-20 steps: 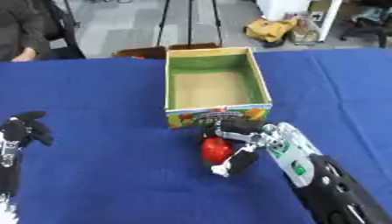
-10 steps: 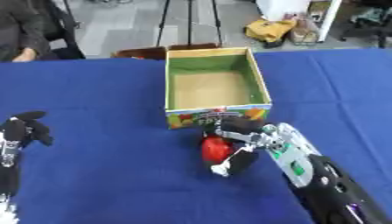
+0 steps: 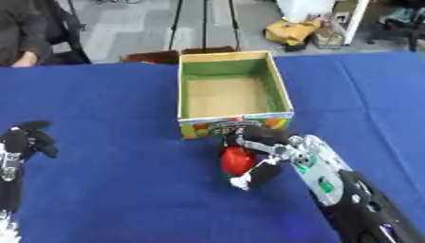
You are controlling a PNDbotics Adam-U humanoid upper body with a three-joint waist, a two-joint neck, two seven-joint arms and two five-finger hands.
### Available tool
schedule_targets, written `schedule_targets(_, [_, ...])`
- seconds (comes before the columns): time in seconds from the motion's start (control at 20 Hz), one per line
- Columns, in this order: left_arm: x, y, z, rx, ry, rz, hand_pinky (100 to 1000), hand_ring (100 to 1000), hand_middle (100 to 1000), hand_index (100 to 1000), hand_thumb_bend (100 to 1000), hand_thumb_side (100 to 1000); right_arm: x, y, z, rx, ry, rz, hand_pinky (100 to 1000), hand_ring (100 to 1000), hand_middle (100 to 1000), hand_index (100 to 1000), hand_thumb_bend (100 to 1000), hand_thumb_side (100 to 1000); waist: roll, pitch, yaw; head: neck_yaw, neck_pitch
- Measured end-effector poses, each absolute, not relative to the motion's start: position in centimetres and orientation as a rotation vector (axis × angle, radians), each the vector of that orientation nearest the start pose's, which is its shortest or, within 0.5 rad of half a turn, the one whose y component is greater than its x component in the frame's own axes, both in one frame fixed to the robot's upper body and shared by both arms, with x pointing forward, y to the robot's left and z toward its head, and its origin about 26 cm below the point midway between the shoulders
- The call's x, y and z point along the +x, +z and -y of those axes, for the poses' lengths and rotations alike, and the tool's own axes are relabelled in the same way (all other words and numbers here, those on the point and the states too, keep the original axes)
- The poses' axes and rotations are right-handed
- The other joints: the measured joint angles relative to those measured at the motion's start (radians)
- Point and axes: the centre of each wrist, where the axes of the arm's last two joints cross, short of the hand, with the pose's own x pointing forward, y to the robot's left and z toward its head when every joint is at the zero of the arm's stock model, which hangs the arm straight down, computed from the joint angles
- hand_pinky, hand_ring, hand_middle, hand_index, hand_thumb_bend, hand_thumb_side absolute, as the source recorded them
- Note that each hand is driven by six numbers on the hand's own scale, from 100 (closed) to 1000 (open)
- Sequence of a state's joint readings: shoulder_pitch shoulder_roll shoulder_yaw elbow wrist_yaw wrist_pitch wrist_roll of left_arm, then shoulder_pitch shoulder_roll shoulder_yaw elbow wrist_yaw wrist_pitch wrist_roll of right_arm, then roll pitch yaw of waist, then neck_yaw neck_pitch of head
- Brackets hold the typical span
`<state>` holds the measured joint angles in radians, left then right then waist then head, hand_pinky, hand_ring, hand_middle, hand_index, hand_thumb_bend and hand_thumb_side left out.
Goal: Pick up objects on the table and place them in the box.
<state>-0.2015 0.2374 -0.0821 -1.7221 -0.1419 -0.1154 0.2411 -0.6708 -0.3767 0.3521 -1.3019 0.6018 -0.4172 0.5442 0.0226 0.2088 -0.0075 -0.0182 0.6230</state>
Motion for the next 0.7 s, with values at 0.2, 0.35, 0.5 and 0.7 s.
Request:
schedule_targets(0.2, [31.8,9.2,-25.0,0.337,-0.186,2.057,523,378,441,708,709,940,40.9,15.0,20.2,-0.277,1.851,1.743,100,455,722,783,100,100,-0.002,0.000,-0.003,0.001,0.000])
schedule_targets(0.35, [31.8,9.2,-25.0,0.338,-0.185,2.056,523,378,441,708,709,939,40.3,16.7,20.2,-0.290,1.844,1.795,100,456,724,783,100,100,-0.005,-0.001,-0.006,0.003,0.000])
schedule_targets(0.5, [31.7,9.1,-25.0,0.338,-0.185,2.054,523,377,441,708,710,938,40.0,18.7,20.4,-0.314,1.835,1.845,100,457,729,785,100,100,-0.006,-0.005,-0.008,0.004,0.000])
schedule_targets(0.7, [31.7,9.1,-25.0,0.338,-0.186,2.054,524,377,441,708,709,939,40.0,20.9,21.2,-0.383,1.832,1.868,100,457,728,779,100,100,-0.013,-0.006,0.001,0.005,0.000])
